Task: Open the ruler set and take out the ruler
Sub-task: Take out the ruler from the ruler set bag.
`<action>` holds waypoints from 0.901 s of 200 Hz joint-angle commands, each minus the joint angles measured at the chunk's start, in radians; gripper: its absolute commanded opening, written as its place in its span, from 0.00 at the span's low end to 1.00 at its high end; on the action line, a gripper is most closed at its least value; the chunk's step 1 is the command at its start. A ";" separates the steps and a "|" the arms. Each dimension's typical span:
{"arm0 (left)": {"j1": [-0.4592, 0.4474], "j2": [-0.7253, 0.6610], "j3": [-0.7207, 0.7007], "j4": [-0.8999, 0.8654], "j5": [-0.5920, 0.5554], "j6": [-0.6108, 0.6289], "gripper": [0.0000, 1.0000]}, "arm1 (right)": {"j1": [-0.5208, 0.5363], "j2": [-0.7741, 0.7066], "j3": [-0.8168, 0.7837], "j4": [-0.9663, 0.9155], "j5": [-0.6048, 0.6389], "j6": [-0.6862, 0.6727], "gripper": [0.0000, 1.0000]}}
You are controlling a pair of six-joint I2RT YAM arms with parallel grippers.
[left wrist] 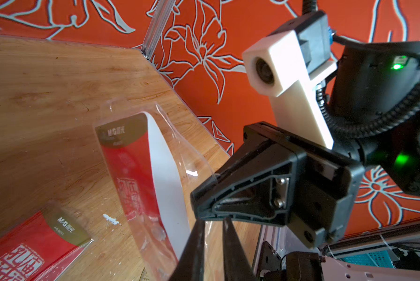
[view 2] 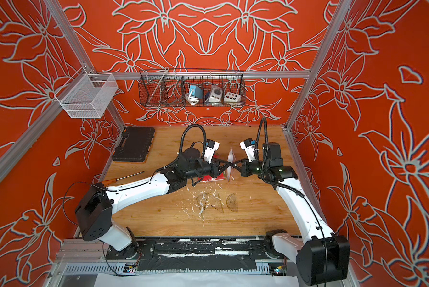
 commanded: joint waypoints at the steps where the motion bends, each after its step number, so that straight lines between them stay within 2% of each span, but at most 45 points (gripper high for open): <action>1: -0.007 0.030 0.036 -0.034 -0.006 0.024 0.16 | 0.008 -0.003 -0.005 0.019 0.004 -0.002 0.00; 106: -0.006 0.075 0.038 -0.059 -0.091 0.023 0.14 | 0.008 -0.029 0.006 0.004 -0.040 -0.010 0.00; 180: -0.007 0.136 0.063 -0.042 -0.062 0.009 0.17 | 0.040 -0.016 0.052 -0.029 -0.039 -0.019 0.00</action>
